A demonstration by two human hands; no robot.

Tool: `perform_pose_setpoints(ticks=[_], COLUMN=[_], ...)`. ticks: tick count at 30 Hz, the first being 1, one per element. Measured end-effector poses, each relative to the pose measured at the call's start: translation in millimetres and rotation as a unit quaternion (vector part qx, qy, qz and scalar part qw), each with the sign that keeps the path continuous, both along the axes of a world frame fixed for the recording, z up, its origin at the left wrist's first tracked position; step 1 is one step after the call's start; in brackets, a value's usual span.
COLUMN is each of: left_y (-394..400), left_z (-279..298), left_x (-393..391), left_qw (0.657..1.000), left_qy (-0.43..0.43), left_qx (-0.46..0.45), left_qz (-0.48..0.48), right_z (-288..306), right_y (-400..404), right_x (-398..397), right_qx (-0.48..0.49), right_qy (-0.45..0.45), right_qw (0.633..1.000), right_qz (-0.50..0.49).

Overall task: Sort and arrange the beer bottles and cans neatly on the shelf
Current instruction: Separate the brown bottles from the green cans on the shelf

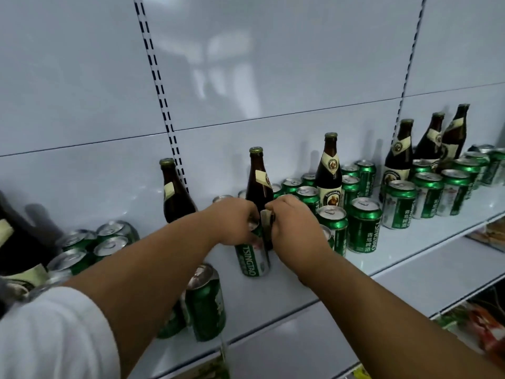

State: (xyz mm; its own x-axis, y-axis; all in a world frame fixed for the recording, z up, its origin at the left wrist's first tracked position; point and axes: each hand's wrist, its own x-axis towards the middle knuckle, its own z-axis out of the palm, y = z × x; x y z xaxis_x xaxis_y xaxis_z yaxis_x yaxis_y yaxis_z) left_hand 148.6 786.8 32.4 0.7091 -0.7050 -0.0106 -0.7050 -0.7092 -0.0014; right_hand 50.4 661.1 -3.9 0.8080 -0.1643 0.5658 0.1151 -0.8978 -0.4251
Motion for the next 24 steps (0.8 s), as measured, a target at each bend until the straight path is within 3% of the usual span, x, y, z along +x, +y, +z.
perform_pose_setpoints(ticks=[3, 11, 15, 19, 24], left_y=[-10, -9, -18, -56, -123], left_z=[-6, -3, 6, 13, 7], left_x=[1, -5, -31, -62, -90], left_qw=[0.999, 0.991, 0.978, 0.967, 0.958], left_qy=[-0.007, -0.025, -0.103, -0.051, -0.061], left_qx=[-0.044, -0.128, -0.167, -0.215, -0.223], left_qz=[-0.009, -0.006, -0.073, -0.128, -0.173], right_z=[10, 9, 13, 19, 16], right_y=[-5, -19, -36, -71, -137], right_x=[-1, -18, -30, -49, -82], right_qx=[0.000, 0.021, 0.017, 0.017, 0.035], right_qy=[0.044, 0.057, 0.028, 0.008, -0.010], right_qw=[0.998, 0.993, 0.993, 0.990, 0.985], right_qz=[-0.049, -0.105, -0.116, -0.140, -0.168])
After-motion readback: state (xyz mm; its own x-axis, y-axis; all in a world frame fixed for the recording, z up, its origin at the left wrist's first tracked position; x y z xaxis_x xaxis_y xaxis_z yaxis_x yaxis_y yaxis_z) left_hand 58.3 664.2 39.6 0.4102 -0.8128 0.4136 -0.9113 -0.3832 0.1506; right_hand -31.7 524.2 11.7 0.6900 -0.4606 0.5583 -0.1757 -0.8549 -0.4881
